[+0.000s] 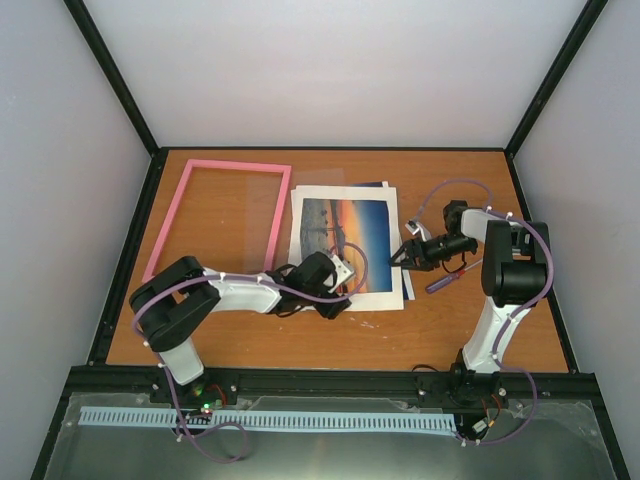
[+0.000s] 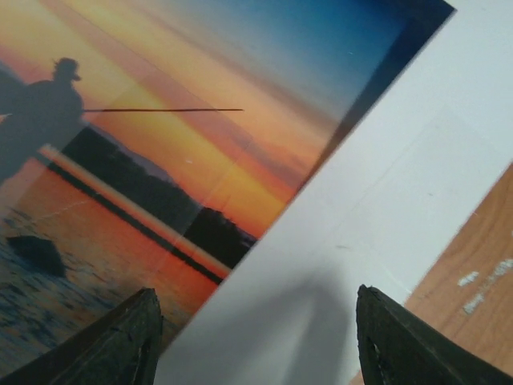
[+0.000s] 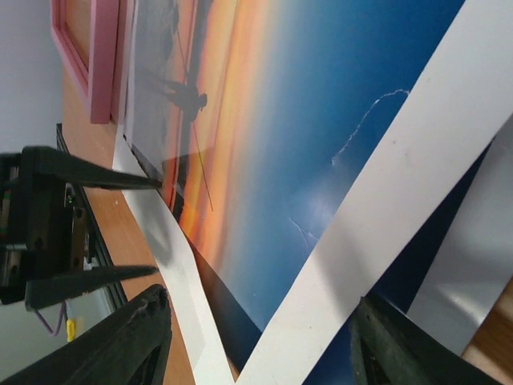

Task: Take the photo out of the frame

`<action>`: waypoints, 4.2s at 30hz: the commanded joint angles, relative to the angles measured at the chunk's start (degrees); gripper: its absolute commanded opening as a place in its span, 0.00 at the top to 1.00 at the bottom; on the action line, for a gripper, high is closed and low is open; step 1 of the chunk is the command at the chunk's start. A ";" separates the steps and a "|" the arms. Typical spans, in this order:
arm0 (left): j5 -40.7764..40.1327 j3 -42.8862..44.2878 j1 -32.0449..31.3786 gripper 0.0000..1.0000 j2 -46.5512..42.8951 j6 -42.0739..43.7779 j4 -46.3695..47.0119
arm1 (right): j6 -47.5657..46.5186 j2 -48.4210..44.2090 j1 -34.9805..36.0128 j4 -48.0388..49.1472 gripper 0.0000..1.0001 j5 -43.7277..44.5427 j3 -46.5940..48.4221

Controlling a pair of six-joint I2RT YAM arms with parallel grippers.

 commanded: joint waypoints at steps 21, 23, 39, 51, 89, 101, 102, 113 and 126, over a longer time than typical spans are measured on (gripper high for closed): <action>-34.32 10.80 -16.07 0.39 7.81 15.74 3.94 | -1.21 -1.16 0.31 -0.78 0.40 -4.22 1.25; -33.25 10.99 -16.07 0.40 8.04 16.47 4.81 | -1.34 -1.27 0.27 -0.82 0.40 -4.40 1.25; -26.10 12.68 -18.34 0.36 9.98 18.06 8.15 | -1.77 -1.08 0.27 -1.56 0.40 -5.81 1.38; -31.58 10.33 -18.80 0.48 5.90 20.28 15.63 | -1.93 -1.25 0.27 -1.70 0.40 -5.90 1.32; -42.46 6.73 -17.50 0.99 -0.62 9.47 17.32 | 6.82 -2.71 -2.80 4.02 0.33 12.25 0.53; -41.93 6.16 -17.29 0.99 -0.50 6.49 16.55 | 6.83 2.21 -2.72 1.95 0.33 7.87 3.23; -41.91 6.01 -17.30 0.99 -0.61 6.30 16.60 | 6.97 2.50 -2.72 1.98 0.33 7.90 3.41; -41.01 4.89 -17.25 0.99 -0.67 4.38 16.99 | 6.38 5.16 -2.37 0.53 0.33 3.20 5.41; -40.18 4.45 -16.86 0.99 -0.39 3.28 17.67 | 5.49 5.52 -2.36 -0.11 0.37 -0.55 6.07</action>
